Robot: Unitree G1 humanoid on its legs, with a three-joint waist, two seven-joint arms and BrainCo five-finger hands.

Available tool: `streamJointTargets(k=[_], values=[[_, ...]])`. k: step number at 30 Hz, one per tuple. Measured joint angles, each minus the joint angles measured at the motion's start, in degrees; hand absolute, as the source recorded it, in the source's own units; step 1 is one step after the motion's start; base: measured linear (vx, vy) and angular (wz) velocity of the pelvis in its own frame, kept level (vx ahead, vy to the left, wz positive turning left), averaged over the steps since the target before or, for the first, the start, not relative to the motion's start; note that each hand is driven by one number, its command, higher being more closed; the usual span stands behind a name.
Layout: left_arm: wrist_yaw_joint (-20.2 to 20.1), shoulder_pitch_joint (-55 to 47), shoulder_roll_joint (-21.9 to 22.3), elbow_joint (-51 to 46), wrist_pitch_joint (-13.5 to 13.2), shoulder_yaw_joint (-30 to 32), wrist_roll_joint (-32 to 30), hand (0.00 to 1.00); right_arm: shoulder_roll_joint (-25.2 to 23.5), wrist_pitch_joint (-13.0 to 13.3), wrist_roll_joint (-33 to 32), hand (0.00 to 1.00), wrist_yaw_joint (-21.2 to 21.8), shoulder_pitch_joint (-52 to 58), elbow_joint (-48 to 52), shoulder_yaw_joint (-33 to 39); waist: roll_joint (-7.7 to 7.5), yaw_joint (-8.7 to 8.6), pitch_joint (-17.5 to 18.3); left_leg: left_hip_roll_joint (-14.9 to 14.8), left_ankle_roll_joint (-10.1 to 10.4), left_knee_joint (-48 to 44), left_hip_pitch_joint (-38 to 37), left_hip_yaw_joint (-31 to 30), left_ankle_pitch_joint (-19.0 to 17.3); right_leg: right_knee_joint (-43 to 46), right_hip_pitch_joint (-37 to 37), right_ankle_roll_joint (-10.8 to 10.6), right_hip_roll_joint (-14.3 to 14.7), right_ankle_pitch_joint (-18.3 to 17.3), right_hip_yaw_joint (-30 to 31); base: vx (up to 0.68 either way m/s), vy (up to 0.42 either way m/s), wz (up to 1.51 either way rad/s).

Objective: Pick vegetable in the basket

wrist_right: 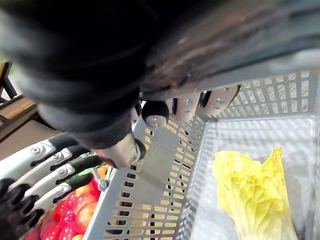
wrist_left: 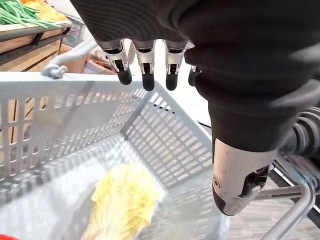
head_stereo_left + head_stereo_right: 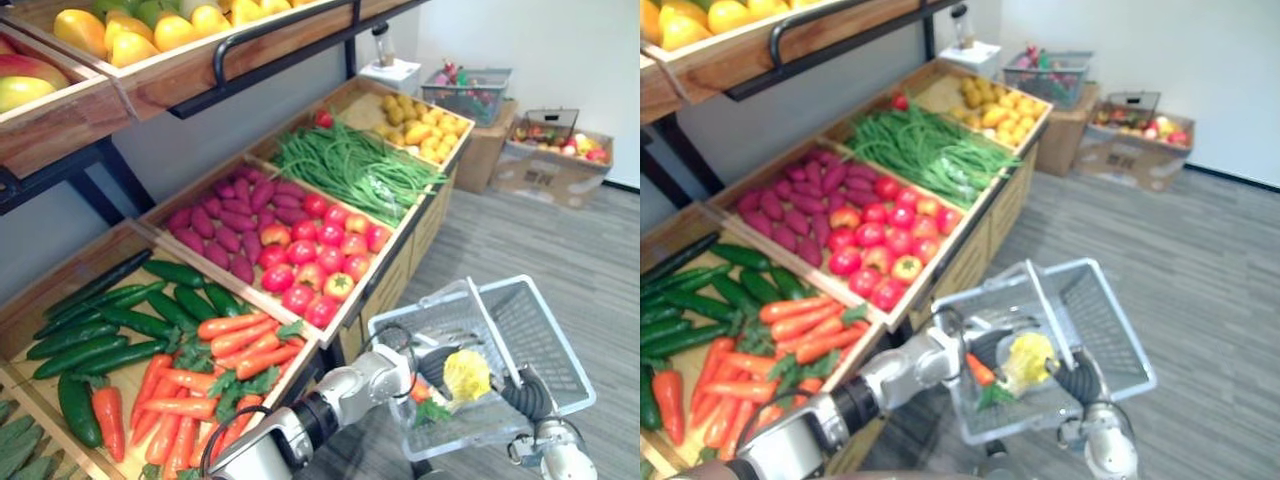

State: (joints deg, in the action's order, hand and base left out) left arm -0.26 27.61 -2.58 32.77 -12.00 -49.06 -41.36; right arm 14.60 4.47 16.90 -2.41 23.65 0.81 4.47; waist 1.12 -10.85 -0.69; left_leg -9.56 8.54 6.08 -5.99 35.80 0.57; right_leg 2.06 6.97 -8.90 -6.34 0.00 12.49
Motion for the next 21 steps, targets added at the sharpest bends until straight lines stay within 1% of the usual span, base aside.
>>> streamJointTargets(k=[3,6,7,8,9,10,11,12,13,14,15,16,17,18,19,20,21], values=[[0.0,0.1,-0.5,-0.2,0.1,0.3,0.0,0.0,0.0,0.0,0.0,1.0,0.0,-0.3,-1.6,0.0,-0.05,0.06,0.0,-0.1,-0.2,0.0,0.5,-1.1,0.2,0.0,-0.1,0.0,-0.2,0.0,-1.0,0.0,-0.046,0.21],[0.0,-0.4,-3.9,-6.7,0.2,1.1,0.1,0.0,-0.4,0.0,0.1,1.0,-0.1,-1.0,-3.9,1.1,-0.17,0.05,0.0,0.0,-0.5,0.0,1.8,-3.6,0.9,0.0,-0.1,0.0,-0.6,0.0,-3.0,-0.02,-0.043,0.31],[0.1,-2.0,-5.9,-12.4,0.0,3.3,0.7,0.0,-0.9,0.0,0.2,1.0,-0.2,-1.1,-4.9,2.4,-0.19,0.3,0.0,0.0,-0.6,0.0,2.0,-3.9,1.1,0.0,-0.2,0.0,-0.6,0.0,-3.3,-0.02,-0.039,0.23],[0.3,-4.8,-7.8,-18.8,-0.4,6.5,2.7,0.0,-1.3,0.0,0.5,1.0,-0.5,-1.3,-6.3,3.6,-0.34,0.65,0.0,-0.1,-0.6,0.0,2.3,-4.6,1.2,0.0,-0.3,0.0,-0.6,0.0,-3.8,-0.02,-0.038,0.23],[0.6,-6.5,-8.6,-22.1,-0.7,8.3,3.1,0.0,-1.7,0.1,0.5,1.0,-0.8,-1.3,-7.0,4.4,-0.31,0.62,0.1,-0.1,-0.7,0.0,2.6,-5.2,1.3,0.0,-0.3,0.0,-0.7,0.0,-4.3,-0.02,-0.041,0.32],[2.1,-11.7,-9.9,-29.5,-2.0,13.3,6.3,0.0,-2.4,0.4,0.5,1.0,-1.8,-1.6,-9.2,6.1,-0.37,0.8,0.1,-0.1,-0.8,0.0,3.1,-6.1,1.6,-0.1,-0.3,0.0,-0.8,0.0,-5.0,-0.02,-0.04,0.32],[3.1,-15.2,-10.6,-33.4,-2.6,16.2,8.2,0.0,-2.6,0.5,0.6,1.0,-2.4,-1.6,-10.7,6.9,-0.3,1.06,0.2,-0.1,-0.8,0.0,3.3,-6.6,1.8,-0.1,-0.4,0.0,-0.7,0.0,-5.6,-0.02,-0.045,0.29],[3.8,-17.8,-10.7,-35.6,-3.2,18.1,9.6,0.0,-2.8,0.5,0.6,1.0,-2.5,-1.4,-11.3,7.5,-0.14,1.38,0.4,-0.1,-0.8,0.0,3.5,-6.9,1.8,-0.1,-0.5,0.0,-0.5,0.0,-5.9,-0.01,-0.038,0.2],[5.0,-22.7,-10.8,-39.1,-4.2,22.1,12.6,0.0,-3.0,0.8,0.6,1.0,-2.7,-1.0,-12.7,8.5,-0.46,1.98,0.3,-0.1,-0.8,0.0,3.7,-7.2,1.9,-0.1,-0.5,0.0,-0.5,0.0,-6.2,-0.01,-0.029,0.2],[5.9,-26.2,-10.6,-41.0,-4.5,25.0,14.6,0.0,-3.3,0.9,0.7,1.0,-2.9,-0.9,-13.8,9.2,-0.2,2.45,0.5,-0.2,-0.8,0.0,3.8,-7.9,2.0,-0.1,-0.8,0.0,-0.6,0.0,-6.7,-0.02,-0.028,0.31],[7.2,-30.7,-10.0,-42.3,-4.6,28.6,17.0,0.0,-3.6,1.0,0.7,1.0,-3.6,-0.8,-15.8,9.7,-0.59,2.95,0.4,-0.2,-0.9,0.0,3.9,-8.7,2.1,-0.3,-1.4,0.1,-0.7,0.0,-7.6,-0.01,-0.018,0.29],[8.0,-32.5,-9.5,-42.6,-4.6,30.1,18.7,0.0,-4.0,1.0,0.7,1.0,-4.0,-0.8,-16.8,10.2,-0.85,3.34,0.5,-0.2,-0.9,0.0,3.9,-9.0,2.2,-0.4,-1.5,0.1,-0.7,-0.1,-7.9,-0.02,-0.021,0.42],[10.1,-37.2,-7.9,-42.9,-4.6,34.1,21.4,0.0,-5.1,1.1,0.6,1.0,-5.2,-1.0,-19.4,11.4,-1.08,3.81,0.7,-0.2,-0.8,0.0,4.1,-10.3,2.3,-0.9,-2.4,0.2,-1.0,-0.1,-9.1,-0.02,-0.012,0.39],[11.3,-39.9,-6.6,-42.7,-4.9,36.6,22.9,0.0,-5.4,1.3,0.6,1.0,-6.0,-1.0,-21.3,11.6,-1.64,4.09,1.0,-0.2,-0.8,0.0,4.6,-11.1,2.4,-1.0,-2.5,0.3,-1.0,-0.1,-9.7,-0.02,-0.011,0.41],[12.7,-41.3,-6.2,-42.3,-5.2,38.1,23.6,0.0,-5.8,1.3,0.6,1.0,-6.4,-1.0,-22.4,11.7,-1.32,4.38,1.5,-0.2,-0.9,0.0,4.8,-11.4,2.5,-1.0,-2.5,0.3,-1.1,-0.1,-10.0,-0.02,-0.01,0.28],[15.4,-43.4,-4.6,-40.2,-5.6,40.7,25.1,0.0,-6.4,1.6,0.6,1.0,-7.3,-1.0,-24.4,12.1,-1.91,5.28,1.3,-0.2,-1.0,0.0,4.9,-11.8,2.8,-1.0,-2.7,0.3,-1.1,-0.2,-10.6,0.0,-0.013,0.29],[17.9,-44.5,-3.8,-35.5,-6.3,43.4,25.4,0.0,-6.8,2.0,0.5,1.0,-7.6,-1.2,-26.2,12.1,-1.74,5.77,1.5,-0.1,-1.3,0.0,4.8,-12.8,3.1,-1.0,-3.5,0.6,-1.2,-0.3,-11.5,-0.01,-0.013,0.31]])
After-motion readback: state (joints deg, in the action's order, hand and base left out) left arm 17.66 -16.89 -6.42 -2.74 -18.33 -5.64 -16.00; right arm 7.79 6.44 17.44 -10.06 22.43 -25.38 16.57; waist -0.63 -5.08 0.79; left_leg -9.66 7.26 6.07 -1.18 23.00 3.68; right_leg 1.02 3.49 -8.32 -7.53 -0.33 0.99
